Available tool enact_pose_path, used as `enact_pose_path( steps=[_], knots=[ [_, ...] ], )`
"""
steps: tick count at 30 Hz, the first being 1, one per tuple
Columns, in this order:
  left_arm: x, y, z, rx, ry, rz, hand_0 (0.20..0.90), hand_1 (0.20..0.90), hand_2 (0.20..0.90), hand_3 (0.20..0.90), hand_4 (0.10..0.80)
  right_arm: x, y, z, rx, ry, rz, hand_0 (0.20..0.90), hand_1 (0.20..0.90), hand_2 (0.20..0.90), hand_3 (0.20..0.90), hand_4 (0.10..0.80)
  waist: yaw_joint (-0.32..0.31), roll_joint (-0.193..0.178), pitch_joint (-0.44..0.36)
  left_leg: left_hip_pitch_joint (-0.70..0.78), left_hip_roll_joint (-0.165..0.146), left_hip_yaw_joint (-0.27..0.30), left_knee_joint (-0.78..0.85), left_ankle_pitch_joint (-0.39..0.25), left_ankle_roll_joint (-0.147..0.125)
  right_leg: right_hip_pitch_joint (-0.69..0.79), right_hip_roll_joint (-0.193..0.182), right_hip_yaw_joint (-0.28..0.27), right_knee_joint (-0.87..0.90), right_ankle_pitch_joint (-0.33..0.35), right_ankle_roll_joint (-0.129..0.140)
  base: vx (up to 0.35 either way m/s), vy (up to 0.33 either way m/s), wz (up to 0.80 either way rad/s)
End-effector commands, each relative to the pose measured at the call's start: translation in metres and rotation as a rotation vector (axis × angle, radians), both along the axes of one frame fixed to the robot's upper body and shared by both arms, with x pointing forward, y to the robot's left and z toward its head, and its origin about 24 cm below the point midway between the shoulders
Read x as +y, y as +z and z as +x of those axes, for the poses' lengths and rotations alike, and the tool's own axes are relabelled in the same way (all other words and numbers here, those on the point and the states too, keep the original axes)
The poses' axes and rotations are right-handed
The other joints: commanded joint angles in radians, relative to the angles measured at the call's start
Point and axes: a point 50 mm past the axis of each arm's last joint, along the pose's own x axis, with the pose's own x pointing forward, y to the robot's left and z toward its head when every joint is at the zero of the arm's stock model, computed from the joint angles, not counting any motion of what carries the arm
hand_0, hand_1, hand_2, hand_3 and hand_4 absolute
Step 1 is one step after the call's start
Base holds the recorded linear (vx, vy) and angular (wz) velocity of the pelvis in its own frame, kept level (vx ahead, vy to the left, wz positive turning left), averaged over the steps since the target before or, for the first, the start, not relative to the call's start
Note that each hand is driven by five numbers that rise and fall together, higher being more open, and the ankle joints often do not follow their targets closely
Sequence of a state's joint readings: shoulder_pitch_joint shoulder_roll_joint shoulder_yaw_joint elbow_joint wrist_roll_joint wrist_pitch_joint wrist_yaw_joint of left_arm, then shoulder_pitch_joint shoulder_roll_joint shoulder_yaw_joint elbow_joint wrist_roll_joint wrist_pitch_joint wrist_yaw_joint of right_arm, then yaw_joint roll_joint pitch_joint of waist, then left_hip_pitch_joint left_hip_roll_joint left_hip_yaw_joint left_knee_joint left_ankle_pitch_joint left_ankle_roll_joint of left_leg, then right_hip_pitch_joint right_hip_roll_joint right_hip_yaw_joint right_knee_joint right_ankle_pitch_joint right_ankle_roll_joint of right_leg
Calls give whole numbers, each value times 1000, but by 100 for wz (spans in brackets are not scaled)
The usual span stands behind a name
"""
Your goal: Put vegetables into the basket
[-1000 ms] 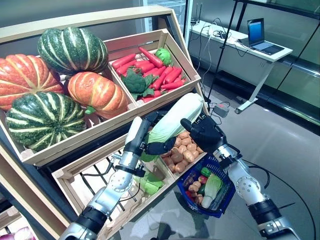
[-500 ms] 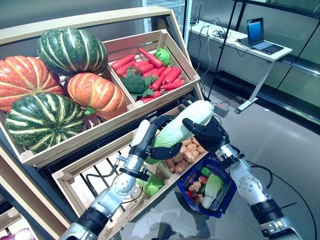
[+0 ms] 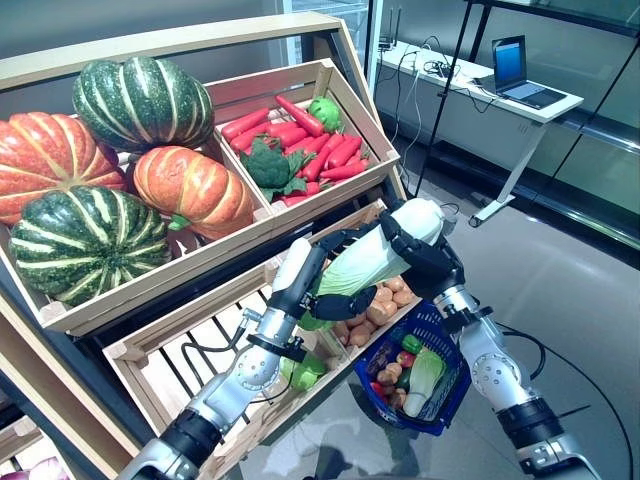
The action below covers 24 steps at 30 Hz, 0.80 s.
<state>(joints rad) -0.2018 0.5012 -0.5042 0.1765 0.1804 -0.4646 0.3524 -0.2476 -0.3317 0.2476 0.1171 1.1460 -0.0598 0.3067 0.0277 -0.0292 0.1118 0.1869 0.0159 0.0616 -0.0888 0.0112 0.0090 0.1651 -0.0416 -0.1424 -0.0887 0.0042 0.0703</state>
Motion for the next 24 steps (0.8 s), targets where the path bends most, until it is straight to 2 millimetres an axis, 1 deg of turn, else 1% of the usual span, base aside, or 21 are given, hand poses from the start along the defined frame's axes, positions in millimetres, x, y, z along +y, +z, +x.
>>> enact_pose_path(
  steps=[1,5,6,7,8,12,14,15,21,24],
  knots=[
    [-41,25,3,-170,-242,79,300,300,300,300,400,20,99,20,-402,28,195,300,300,300,300,400,-11,-8,-38,7,-37,-15,2,-115,33,38,6,-27,36,-86,-44,0,0,0],
    [-38,22,6,-139,-210,66,300,300,300,300,400,17,99,20,-407,17,195,300,300,300,300,400,-11,-9,-38,6,-36,-15,2,-115,33,39,6,-26,33,-84,-45,0,0,0],
    [-37,20,8,-108,-202,62,465,465,465,465,510,16,98,20,-406,11,194,300,300,300,300,400,-11,-9,-40,9,-35,-14,2,-120,32,42,7,-25,33,-88,-44,0,0,0],
    [-35,17,10,-75,-186,56,575,575,575,575,584,14,98,20,-407,5,189,300,300,300,300,400,-11,-9,-40,9,-35,-12,2,-120,32,43,7,-25,31,-87,-43,0,0,0],
    [-33,14,11,-57,-173,52,900,900,900,900,800,13,98,20,-409,-1,185,300,300,300,300,400,-11,-10,-40,6,-35,-11,2,-116,33,41,6,-26,27,-81,-44,0,0,0],
    [-22,-4,12,47,-89,52,900,900,900,900,800,6,99,20,-415,-36,165,300,300,300,300,400,-11,-12,-40,5,-34,-11,2,-115,32,41,8,-25,22,-77,-44,-8,-1,0],
    [-16,-15,13,87,-46,80,900,900,900,900,800,3,101,21,-418,-54,153,300,300,300,300,400,-13,-12,-40,6,-34,-9,2,-115,32,41,8,-23,21,-75,-44,0,0,0],
    [-10,-25,14,122,-8,114,900,900,900,900,800,-2,100,22,-419,-74,139,300,300,300,300,400,-15,-13,-43,6,-32,-5,2,-113,31,41,9,-21,20,-74,-44,0,0,0],
    [15,-59,15,266,122,217,900,900,900,900,800,-18,99,22,-425,-141,101,300,300,300,300,400,-27,-15,-44,4,-29,7,2,-109,30,35,11,-12,18,-69,-43,-10,-9,-2],
    [25,-73,14,324,171,253,900,900,900,900,800,-24,99,23,-424,-163,78,300,300,300,300,400,-32,-15,-43,3,-27,11,2,-108,28,34,12,-6,15,-66,-42,-17,-15,-10]
  ],
)
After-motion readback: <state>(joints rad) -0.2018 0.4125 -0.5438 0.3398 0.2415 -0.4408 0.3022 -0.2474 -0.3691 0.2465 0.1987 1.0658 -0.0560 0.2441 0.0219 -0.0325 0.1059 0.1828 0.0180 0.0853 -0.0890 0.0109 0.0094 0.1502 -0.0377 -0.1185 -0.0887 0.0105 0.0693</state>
